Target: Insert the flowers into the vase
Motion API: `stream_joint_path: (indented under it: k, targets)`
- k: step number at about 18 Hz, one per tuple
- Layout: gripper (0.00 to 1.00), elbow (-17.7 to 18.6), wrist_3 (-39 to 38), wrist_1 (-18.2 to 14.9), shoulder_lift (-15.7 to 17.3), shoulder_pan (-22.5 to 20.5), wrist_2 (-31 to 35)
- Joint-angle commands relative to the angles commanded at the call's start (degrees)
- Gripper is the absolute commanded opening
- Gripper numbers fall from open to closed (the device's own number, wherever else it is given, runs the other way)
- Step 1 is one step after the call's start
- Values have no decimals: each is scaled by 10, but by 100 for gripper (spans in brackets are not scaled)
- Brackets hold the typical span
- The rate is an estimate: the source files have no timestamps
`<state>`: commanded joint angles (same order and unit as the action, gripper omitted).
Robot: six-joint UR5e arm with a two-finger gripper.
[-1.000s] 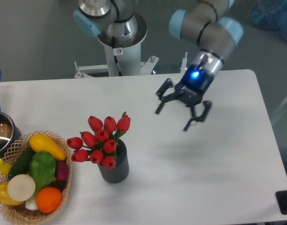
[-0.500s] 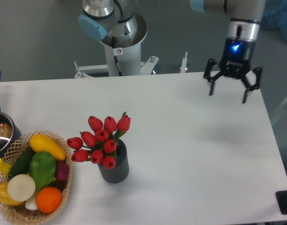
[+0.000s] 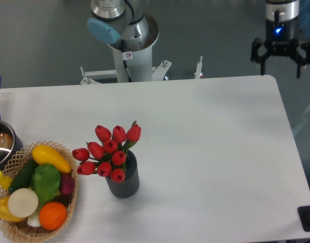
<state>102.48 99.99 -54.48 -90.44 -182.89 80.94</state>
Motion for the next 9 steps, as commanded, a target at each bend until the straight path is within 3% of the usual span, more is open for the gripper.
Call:
stream_joint_path:
  k: [5,9]
  targets:
    - [100,-4,63,-68,25,-45,0]
    - [100,-4,70,-81,33,-56,-2]
